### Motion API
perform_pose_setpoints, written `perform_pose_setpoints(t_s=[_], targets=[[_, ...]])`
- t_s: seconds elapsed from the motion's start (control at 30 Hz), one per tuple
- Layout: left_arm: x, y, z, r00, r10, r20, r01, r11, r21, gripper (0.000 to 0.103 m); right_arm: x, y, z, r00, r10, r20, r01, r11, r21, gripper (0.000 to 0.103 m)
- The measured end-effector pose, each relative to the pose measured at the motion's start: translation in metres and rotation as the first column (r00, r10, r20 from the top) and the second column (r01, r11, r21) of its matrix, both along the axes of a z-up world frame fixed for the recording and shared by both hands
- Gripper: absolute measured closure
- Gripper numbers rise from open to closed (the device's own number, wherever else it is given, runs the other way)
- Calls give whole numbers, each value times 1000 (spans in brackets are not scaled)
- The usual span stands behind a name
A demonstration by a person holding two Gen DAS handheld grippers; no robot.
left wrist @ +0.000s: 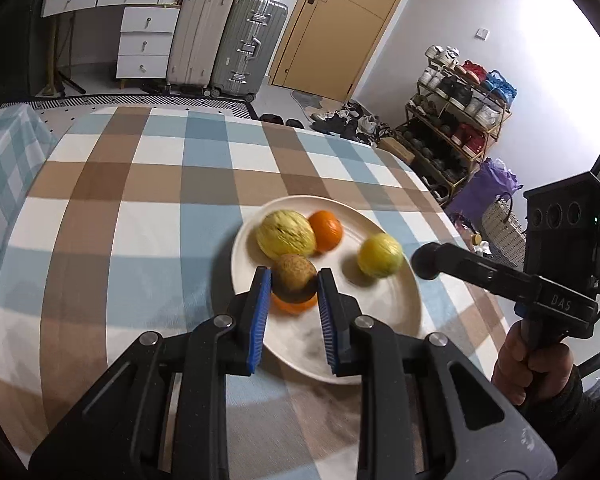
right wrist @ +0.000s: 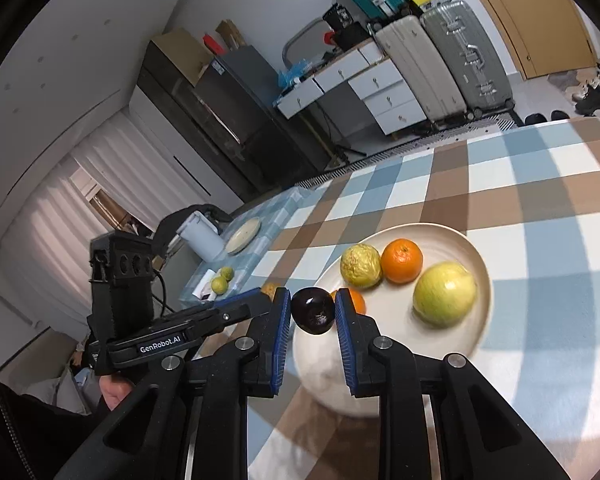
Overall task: Organize fruits
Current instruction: 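Carry the plum and brown fruit onto the white plate and open both tools, then withdraw both tools from the plate back to the remaining tomatoes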
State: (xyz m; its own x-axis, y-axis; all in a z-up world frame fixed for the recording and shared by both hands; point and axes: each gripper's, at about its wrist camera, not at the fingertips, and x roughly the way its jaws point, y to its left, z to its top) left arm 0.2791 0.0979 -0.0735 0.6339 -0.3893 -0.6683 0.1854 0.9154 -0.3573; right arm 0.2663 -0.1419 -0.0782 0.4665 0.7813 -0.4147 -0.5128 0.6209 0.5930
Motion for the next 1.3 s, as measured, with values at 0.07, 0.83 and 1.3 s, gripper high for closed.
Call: perform_pose_setpoints(t_s=[0.07, 0.83, 1.3], targets=[[12, 1, -7, 1000, -8, -15, 8, 1000, -3, 82, 14, 8, -5, 1000, 4, -22, -4, 1000, -9, 80], [50, -6, -41, 999, -30, -18, 31, 999, 42, 82, 59, 45, -43, 994, -31, -102, 17, 991, -134, 78], [1, -2, 11, 997, 33, 66, -38, 996, 85, 44, 15, 14, 0, 997, -72, -11, 71, 996, -44, 26]])
